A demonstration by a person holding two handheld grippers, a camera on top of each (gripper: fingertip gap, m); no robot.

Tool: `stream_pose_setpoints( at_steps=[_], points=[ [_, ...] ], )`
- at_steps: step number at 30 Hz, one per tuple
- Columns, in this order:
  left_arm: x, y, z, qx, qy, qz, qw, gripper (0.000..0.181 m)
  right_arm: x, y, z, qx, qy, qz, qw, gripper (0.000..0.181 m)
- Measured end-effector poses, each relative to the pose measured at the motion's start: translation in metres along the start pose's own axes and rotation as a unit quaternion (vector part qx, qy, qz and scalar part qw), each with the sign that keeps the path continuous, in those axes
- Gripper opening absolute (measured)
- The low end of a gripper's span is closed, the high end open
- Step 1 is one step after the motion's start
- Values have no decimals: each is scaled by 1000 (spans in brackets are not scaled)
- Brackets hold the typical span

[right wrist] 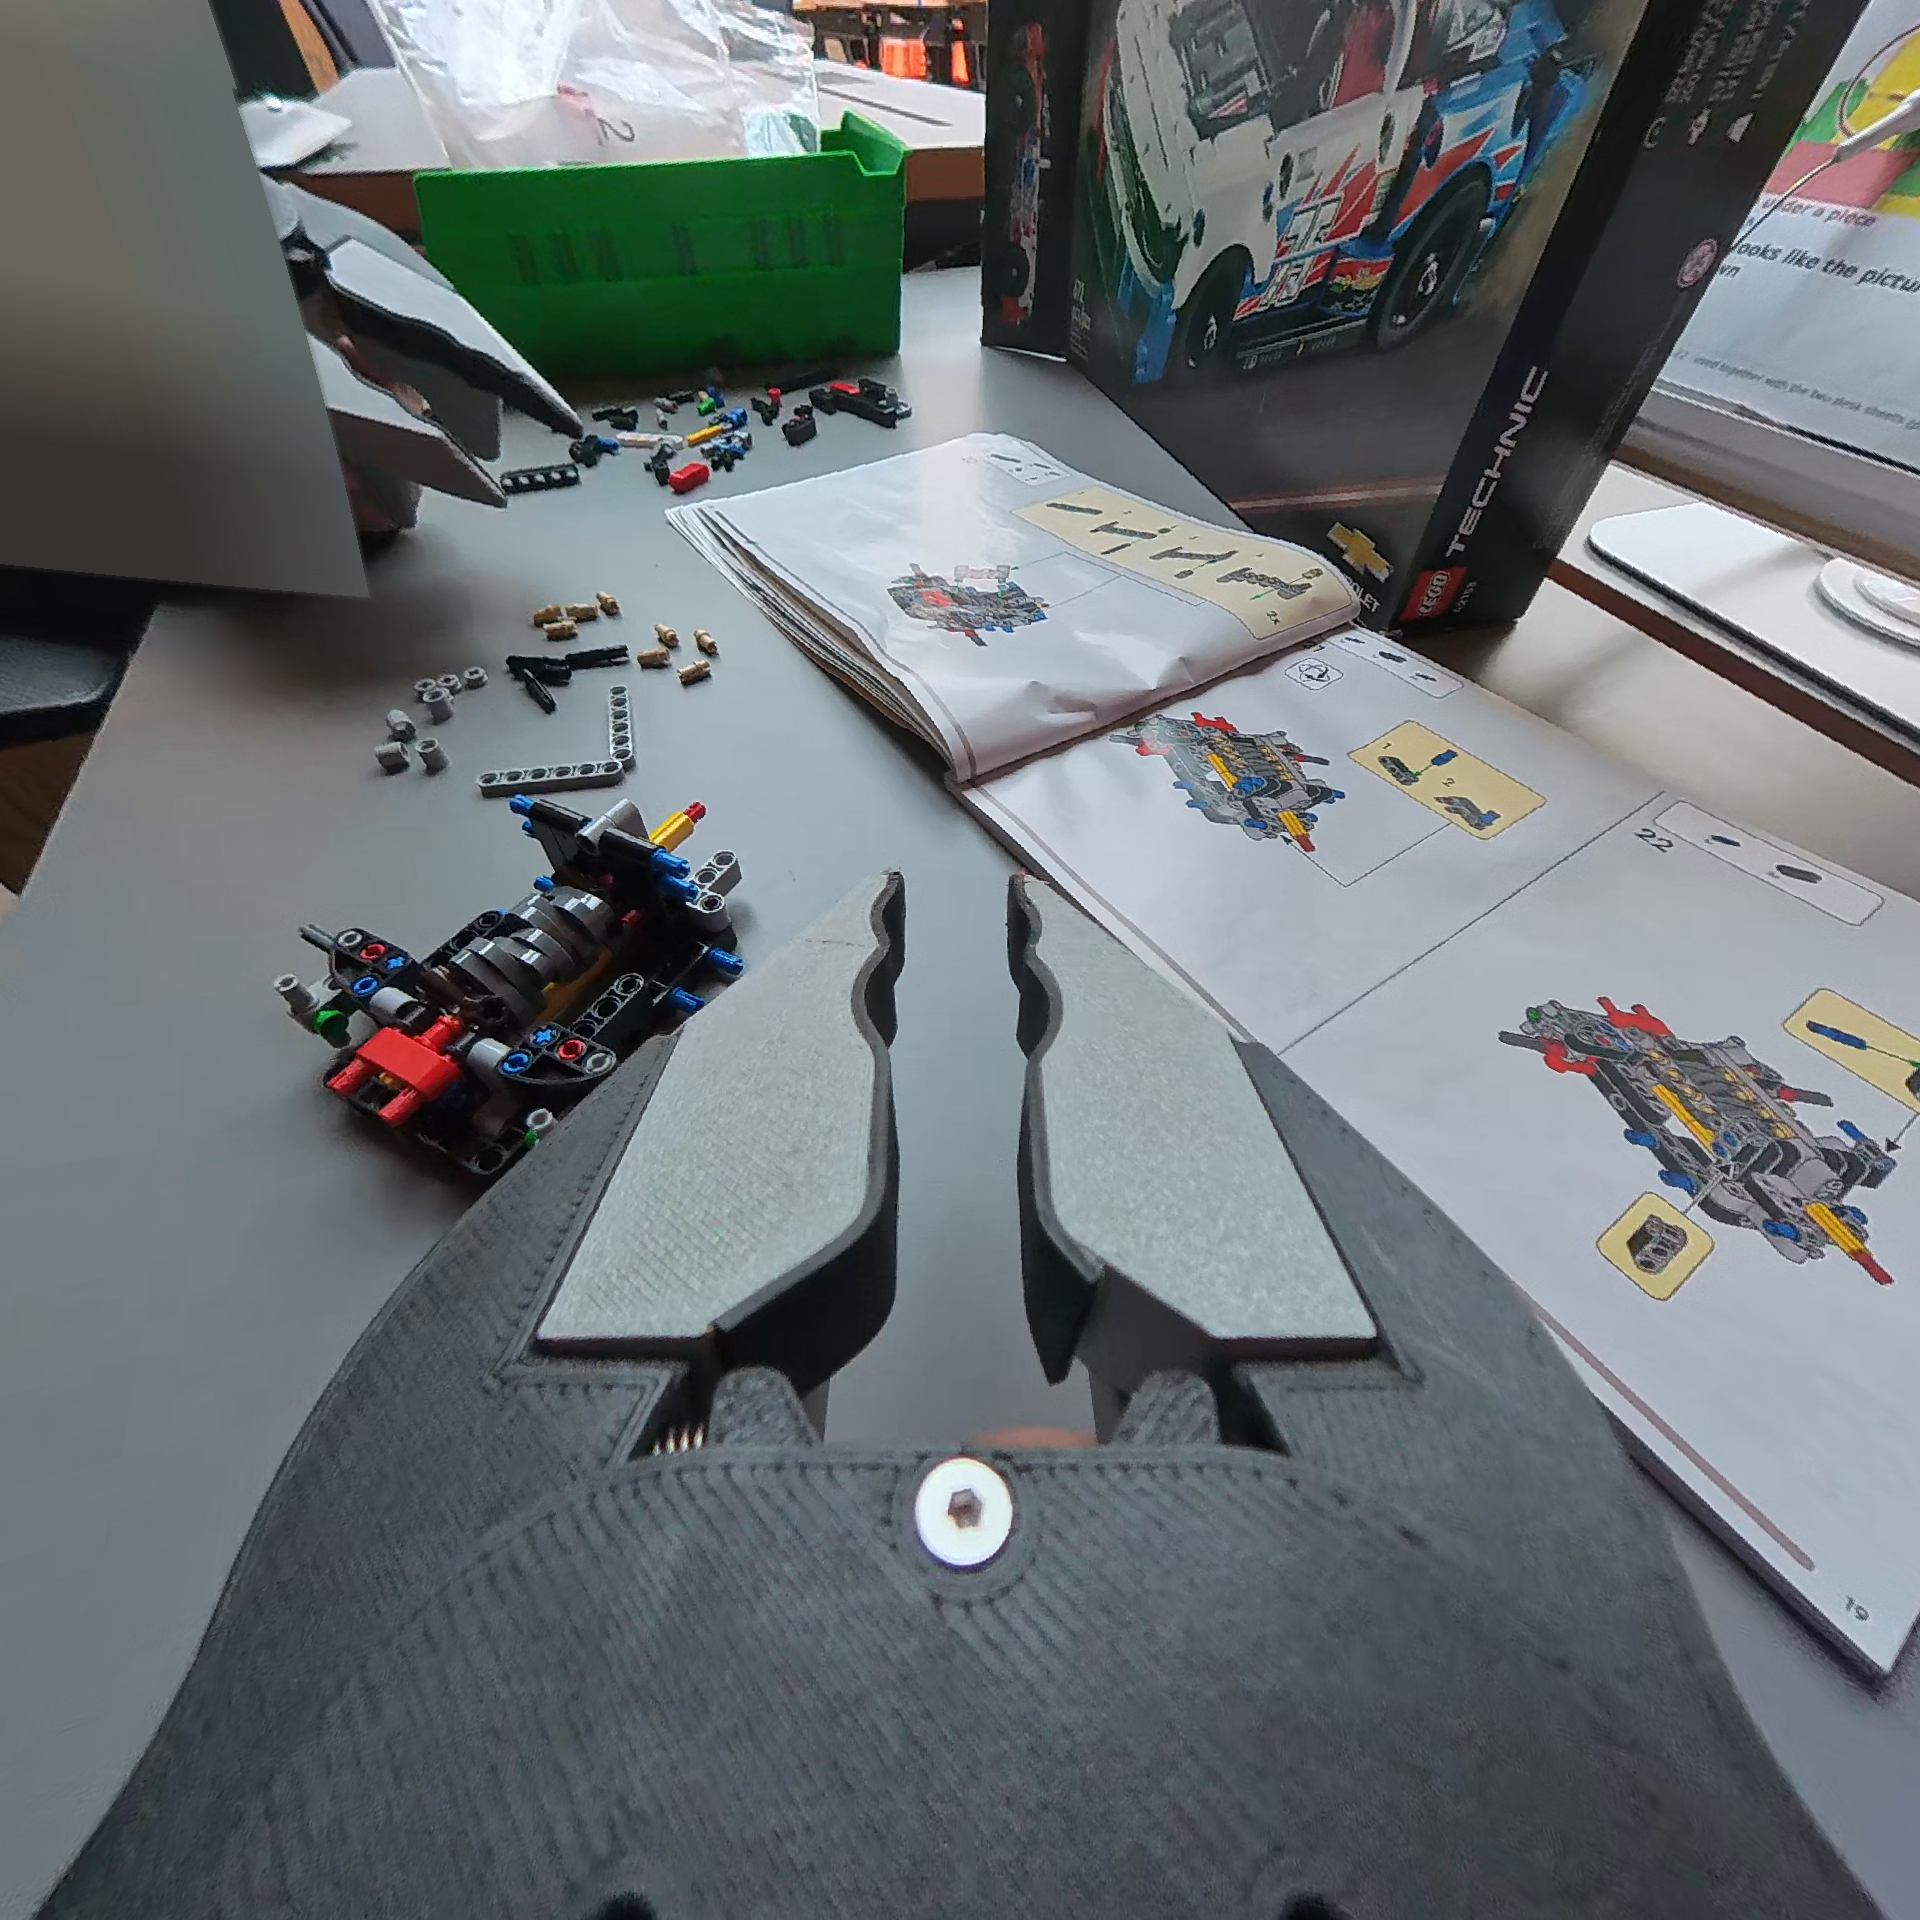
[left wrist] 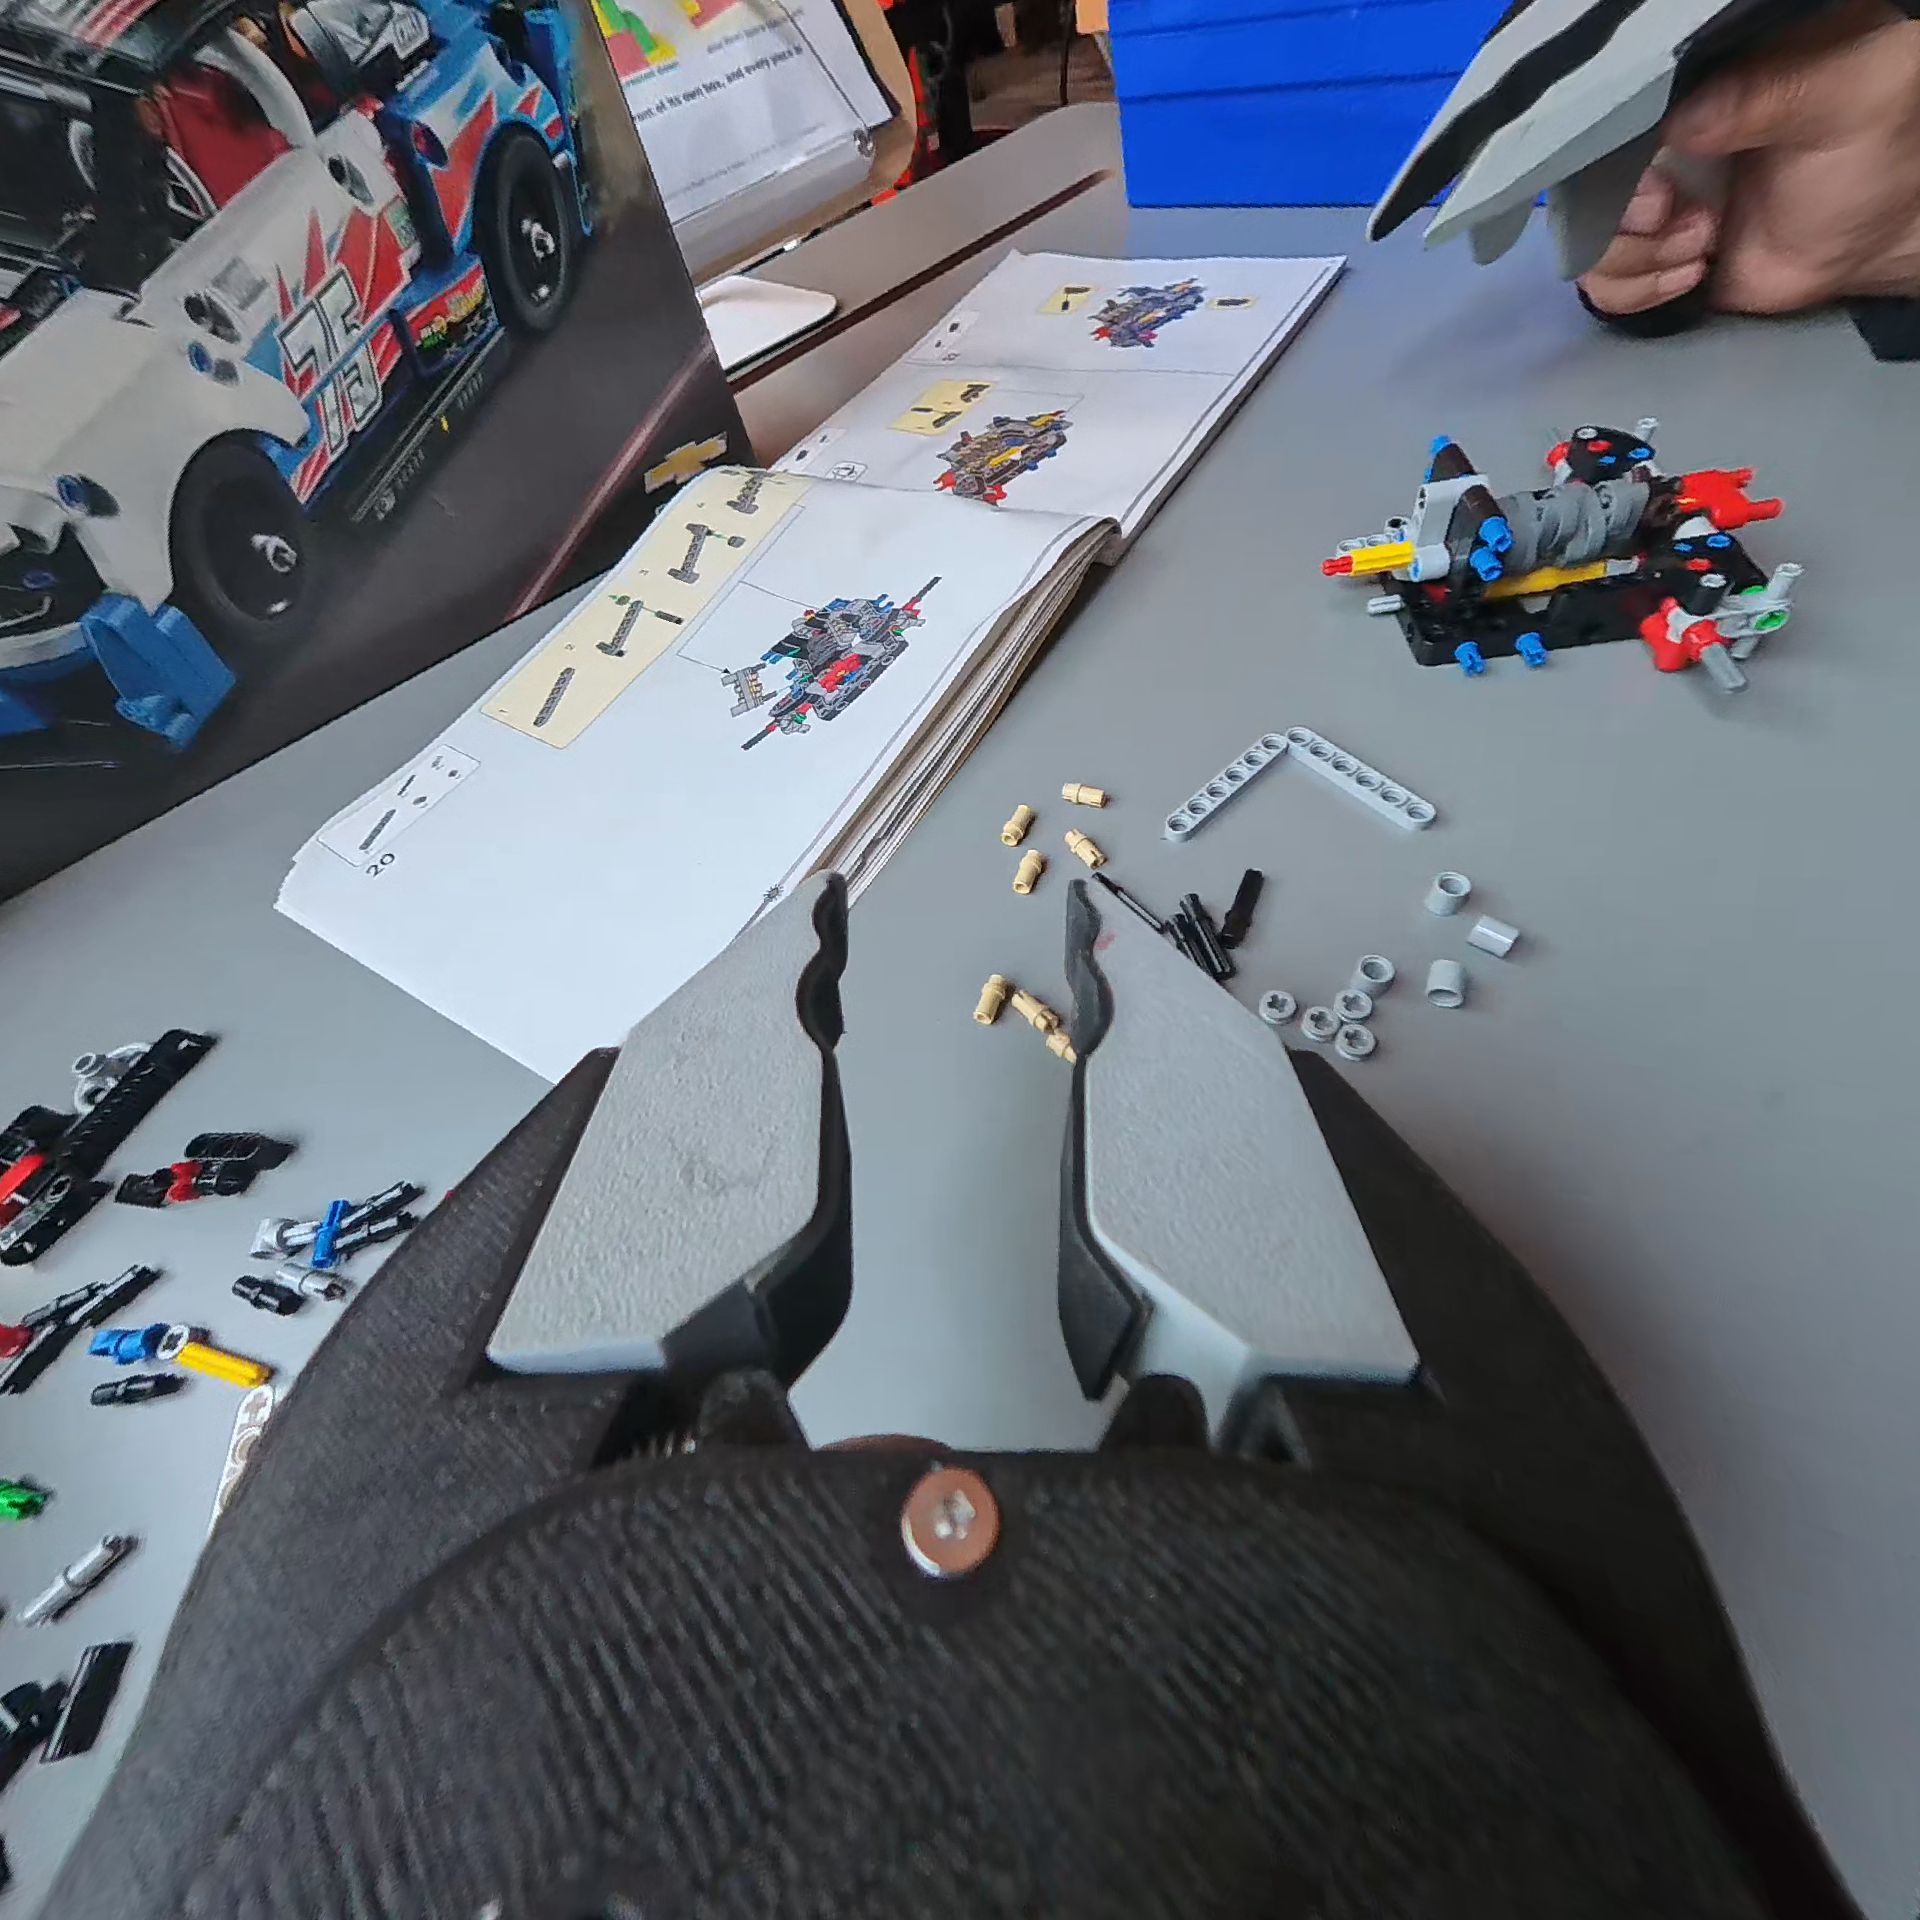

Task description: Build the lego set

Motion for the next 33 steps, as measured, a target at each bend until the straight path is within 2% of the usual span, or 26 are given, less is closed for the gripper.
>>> stream_pose_setpoints(
  at_steps=[18, 33],
  points=[
    [-2, -2, -1, 7, -12, 6, 1000, 37, 0, -13, 2, 11, 8, 26, 1000, 16],
    [1, -3, 0, 12, 2, 21, 1000, 36, 4, -19, -2, 25, -6, 12, 1000, 18]
  ],
)
Point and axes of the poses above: each gripper's, where its closed fingertips meet, x back along the fingers, z out of its top, y = z × x across the jaws, the point moved 9 cm from there along x, back along the fingers, and after that the axes turned 7 degrees about -z, right-handed, at the moved point
